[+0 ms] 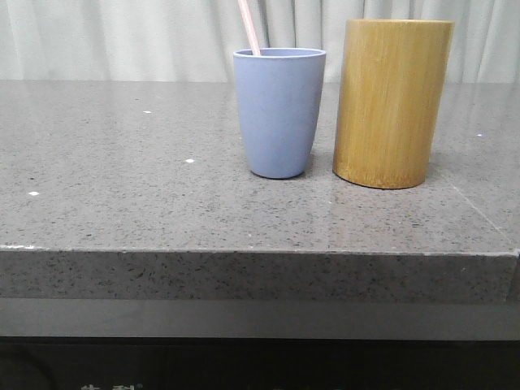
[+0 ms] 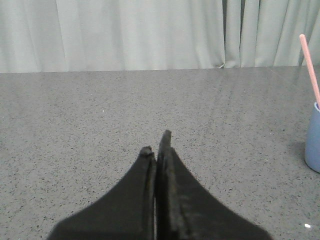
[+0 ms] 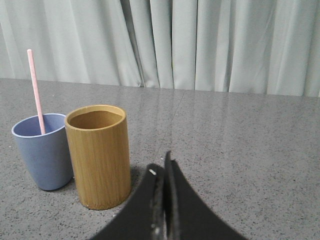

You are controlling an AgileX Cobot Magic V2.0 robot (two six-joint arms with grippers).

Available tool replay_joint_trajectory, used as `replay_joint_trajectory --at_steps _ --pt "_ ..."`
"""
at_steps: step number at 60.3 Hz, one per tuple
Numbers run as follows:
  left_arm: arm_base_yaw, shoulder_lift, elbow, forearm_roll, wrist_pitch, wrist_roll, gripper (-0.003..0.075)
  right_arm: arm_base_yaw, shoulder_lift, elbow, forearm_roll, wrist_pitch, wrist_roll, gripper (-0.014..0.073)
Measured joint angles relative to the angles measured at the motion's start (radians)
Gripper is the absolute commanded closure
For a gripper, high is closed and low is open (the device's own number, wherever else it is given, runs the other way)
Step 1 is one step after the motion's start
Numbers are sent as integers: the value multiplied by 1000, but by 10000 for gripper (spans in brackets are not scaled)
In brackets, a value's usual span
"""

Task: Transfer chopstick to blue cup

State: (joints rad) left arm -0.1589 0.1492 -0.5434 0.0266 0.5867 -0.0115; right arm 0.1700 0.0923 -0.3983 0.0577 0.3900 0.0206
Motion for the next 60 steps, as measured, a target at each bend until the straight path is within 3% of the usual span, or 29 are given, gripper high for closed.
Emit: replay_joint_trajectory --at_steps 33,60 --pt "0 -9 7 0 -2 0 739 0 -1 0 0 0 2 680" --pt "112 -154 248 -4 -119 0 739 0 -1 0 0 -2 2 680"
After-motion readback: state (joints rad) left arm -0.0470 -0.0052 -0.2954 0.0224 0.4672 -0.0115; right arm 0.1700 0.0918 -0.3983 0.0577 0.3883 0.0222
